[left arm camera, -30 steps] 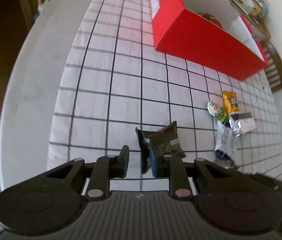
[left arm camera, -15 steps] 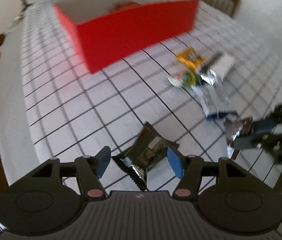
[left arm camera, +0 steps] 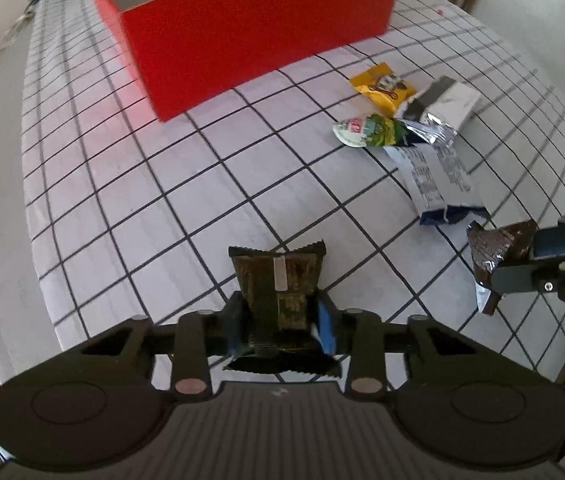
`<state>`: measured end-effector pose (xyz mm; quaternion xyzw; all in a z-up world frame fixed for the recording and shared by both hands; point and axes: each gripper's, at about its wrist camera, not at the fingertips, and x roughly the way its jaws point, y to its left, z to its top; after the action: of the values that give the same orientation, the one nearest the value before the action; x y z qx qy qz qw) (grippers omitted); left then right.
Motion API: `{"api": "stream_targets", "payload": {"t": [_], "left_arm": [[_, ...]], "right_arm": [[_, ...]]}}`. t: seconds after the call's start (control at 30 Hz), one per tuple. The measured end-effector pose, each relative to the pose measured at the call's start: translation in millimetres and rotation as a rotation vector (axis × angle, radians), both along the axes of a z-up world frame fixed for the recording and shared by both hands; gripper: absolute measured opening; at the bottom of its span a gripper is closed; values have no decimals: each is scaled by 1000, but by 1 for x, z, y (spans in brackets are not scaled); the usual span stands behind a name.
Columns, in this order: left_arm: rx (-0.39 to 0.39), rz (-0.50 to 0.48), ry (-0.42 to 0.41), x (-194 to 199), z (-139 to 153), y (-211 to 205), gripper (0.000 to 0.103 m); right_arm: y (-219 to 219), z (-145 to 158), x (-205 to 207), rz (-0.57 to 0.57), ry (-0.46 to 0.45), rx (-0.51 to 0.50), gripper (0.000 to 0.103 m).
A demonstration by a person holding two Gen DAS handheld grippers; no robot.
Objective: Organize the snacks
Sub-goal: 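Lift the black packet with the left tool while the right tool lifts the chocolate packet, then carry the black packet and chocolate packet over the red box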
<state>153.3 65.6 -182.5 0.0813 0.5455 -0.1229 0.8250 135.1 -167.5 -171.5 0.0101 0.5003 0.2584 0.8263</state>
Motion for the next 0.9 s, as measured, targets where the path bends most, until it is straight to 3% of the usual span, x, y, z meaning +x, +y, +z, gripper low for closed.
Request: {"api": "stream_targets", "payload": {"t": [0.27, 0.53, 0.9], "left_arm": [[-183, 324, 7, -13, 1, 25, 32], [-237, 377, -39, -24, 26, 26, 32], [-245, 392, -173, -1, 92, 14, 32]], "right_arm": [[-3, 7, 4, -12, -17, 15, 26], [-8, 26, 11, -30, -59, 43, 26], [-13, 73, 40, -52, -174, 105, 26]]}}
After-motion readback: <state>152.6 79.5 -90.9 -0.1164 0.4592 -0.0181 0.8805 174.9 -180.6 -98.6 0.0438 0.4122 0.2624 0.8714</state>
